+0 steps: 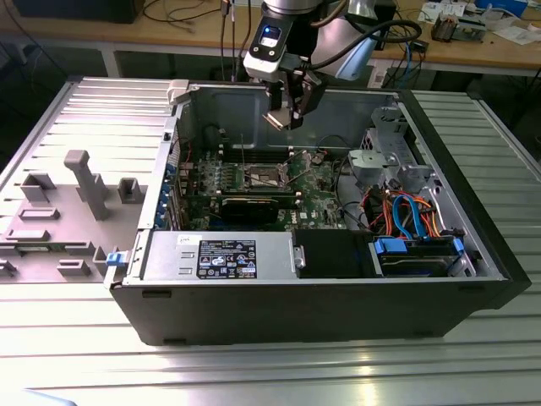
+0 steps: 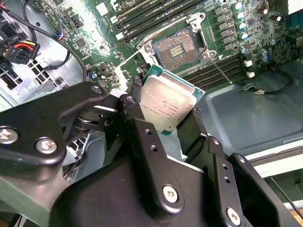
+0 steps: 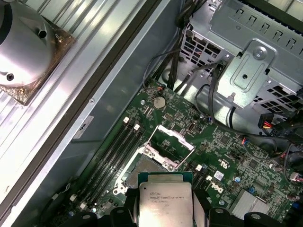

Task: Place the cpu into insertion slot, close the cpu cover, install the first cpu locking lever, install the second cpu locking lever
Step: 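Place the cpu into insertion slot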

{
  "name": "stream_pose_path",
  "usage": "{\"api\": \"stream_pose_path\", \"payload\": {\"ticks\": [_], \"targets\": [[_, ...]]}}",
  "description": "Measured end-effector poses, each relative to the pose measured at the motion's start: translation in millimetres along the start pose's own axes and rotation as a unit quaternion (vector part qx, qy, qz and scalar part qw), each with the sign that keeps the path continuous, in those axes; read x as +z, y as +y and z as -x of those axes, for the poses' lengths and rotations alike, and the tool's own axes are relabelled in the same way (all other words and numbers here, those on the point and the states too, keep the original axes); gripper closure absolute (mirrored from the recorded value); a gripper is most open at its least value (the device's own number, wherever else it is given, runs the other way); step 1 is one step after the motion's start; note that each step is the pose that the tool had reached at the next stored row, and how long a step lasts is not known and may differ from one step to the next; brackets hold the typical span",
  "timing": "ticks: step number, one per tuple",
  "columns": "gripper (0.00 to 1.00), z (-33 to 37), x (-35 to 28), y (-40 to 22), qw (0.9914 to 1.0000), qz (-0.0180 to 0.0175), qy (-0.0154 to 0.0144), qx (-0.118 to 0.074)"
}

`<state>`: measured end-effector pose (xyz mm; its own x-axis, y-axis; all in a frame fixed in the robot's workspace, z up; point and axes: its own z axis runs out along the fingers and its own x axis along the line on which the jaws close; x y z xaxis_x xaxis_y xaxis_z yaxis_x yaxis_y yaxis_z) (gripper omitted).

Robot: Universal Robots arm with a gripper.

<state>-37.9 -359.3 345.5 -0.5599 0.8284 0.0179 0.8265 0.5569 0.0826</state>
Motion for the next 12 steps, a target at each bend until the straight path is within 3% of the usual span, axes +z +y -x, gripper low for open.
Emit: {"api": "stream_pose_path", "payload": {"ticks": [10,12], "targets": [[0.45,0.0,0.2,0.0,1.00000,0.0000,-0.0001,0.001],[0.45,0.0,1.0,-0.1,0.99994,0.0001,-0.0011,0.011]]}}
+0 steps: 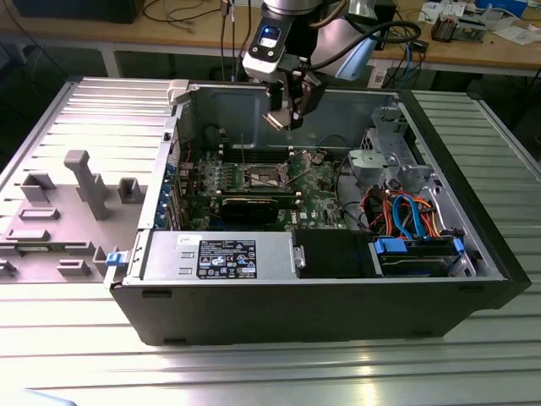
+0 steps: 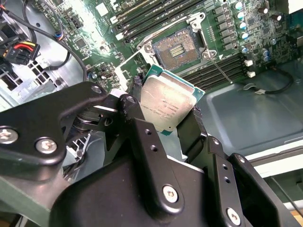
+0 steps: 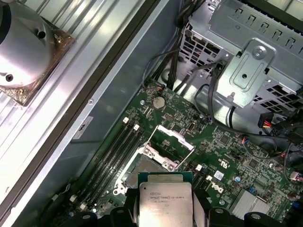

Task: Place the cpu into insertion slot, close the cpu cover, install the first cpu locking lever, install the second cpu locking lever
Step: 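Place the cpu into insertion slot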

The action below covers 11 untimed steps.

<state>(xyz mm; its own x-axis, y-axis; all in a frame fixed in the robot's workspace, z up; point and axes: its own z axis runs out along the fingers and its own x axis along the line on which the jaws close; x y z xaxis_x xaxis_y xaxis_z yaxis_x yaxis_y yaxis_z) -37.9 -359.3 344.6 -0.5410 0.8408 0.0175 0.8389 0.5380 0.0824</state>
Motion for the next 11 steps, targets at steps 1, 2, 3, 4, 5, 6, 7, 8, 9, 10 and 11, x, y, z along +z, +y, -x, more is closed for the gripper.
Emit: {"api": "stream_pose_path", "payload": {"ticks": [1,2,3,4,5,6,7,8,9,10,11], "targets": [[0.45,0.0,0.4,-0.1,0.99997,0.0001,-0.0006,0.007],[0.45,0.0,1.0,-0.1,0.99989,0.0002,-0.0012,0.015],[0.45,0.1,1.5,-0.1,0.99975,0.0004,-0.0019,0.022],[0.45,0.1,2.1,-0.2,0.99958,0.0005,-0.0024,0.029],[0.45,0.1,2.8,-0.2,0.99934,0.0006,-0.0030,0.036],[0.45,0.1,3.4,-0.3,0.99904,0.0007,-0.0036,0.044],[0.45,0.1,4.5,-0.4,0.99838,0.0010,-0.0047,0.057],[0.45,0.1,5.1,-0.4,0.99797,0.0011,-0.0053,0.063],[0.45,0.1,5.6,-0.5,0.99753,0.0012,-0.0058,0.070],[0.45,0.1,6.4,-0.5,0.99669,0.0013,-0.0067,0.081],[0.45,0.2,7.1,-0.6,0.99564,0.0016,-0.0077,0.093]]}}
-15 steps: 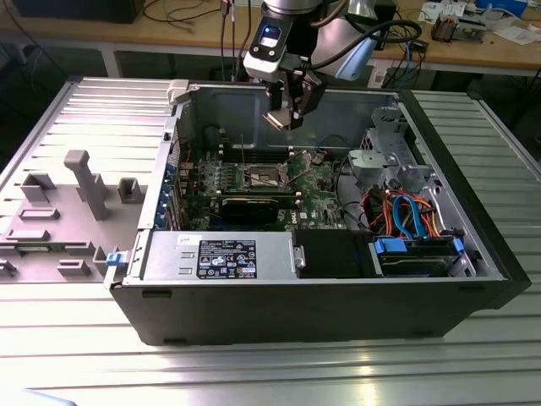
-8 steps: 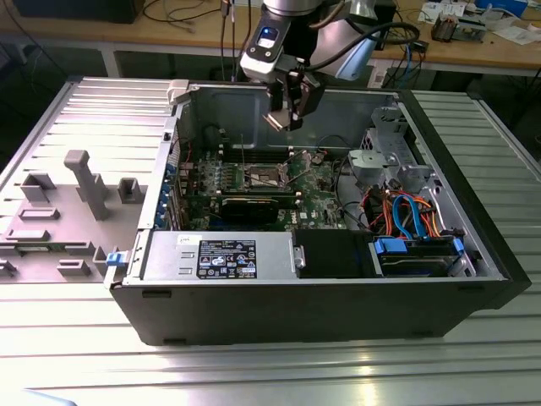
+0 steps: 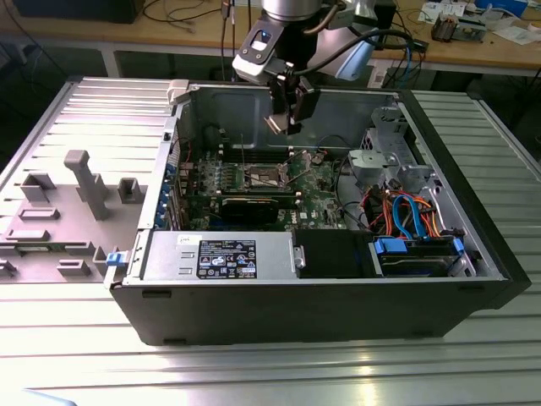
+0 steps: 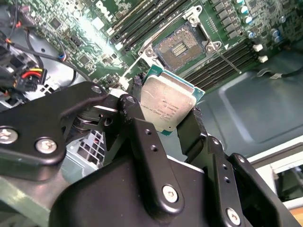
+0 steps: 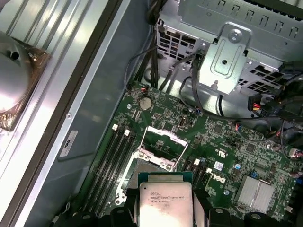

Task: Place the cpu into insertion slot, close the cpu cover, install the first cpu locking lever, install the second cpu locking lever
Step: 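Place the cpu into insertion slot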

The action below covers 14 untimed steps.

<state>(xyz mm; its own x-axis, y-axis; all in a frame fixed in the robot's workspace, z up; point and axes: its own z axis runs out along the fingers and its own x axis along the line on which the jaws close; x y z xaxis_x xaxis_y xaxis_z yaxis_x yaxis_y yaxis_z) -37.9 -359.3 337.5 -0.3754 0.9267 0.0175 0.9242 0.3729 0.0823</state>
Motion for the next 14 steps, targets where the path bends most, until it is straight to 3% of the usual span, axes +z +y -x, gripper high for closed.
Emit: {"api": "stream_pose_path", "payload": {"ticks": [3,14], "targets": [[0.45,0.0,0.5,-0.1,0.99983,0.0003,-0.0015,0.018],[0.45,0.0,0.5,-0.1,0.99982,0.0004,-0.0016,0.019]]}}
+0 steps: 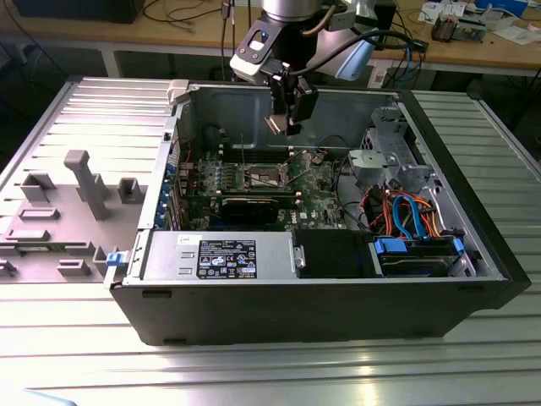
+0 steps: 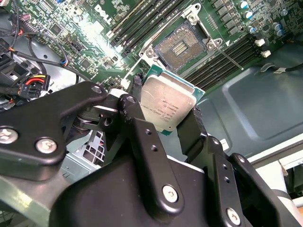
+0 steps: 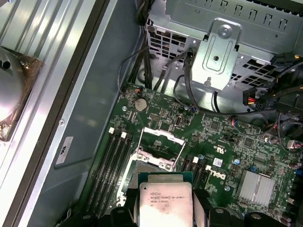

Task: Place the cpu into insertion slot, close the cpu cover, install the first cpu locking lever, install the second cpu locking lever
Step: 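Place the cpu into insertion slot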

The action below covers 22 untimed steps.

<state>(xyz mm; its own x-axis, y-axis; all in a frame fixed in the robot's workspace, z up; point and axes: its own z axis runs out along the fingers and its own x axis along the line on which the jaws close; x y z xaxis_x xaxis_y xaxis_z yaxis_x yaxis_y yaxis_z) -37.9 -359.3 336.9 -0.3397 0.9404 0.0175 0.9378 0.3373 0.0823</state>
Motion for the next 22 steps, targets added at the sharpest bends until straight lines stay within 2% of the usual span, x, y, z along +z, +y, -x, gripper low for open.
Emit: {"api": "stream_pose_path", "payload": {"ticks": [6,8,12,16,22], "targets": [[0.45,0.0,0.0,0.0,1.00000,0.0000,-0.0002,0.002],[0.45,0.0,0.5,0.0,0.99994,0.0003,-0.0009,0.011],[0.45,0.0,1.6,-0.1,0.99925,0.0006,-0.0033,0.038],[0.45,0.1,2.3,-0.2,0.99781,0.0011,-0.0055,0.066],[0.45,0.0,2.3,-0.2,0.99766,0.0012,-0.0057,0.068]]}}
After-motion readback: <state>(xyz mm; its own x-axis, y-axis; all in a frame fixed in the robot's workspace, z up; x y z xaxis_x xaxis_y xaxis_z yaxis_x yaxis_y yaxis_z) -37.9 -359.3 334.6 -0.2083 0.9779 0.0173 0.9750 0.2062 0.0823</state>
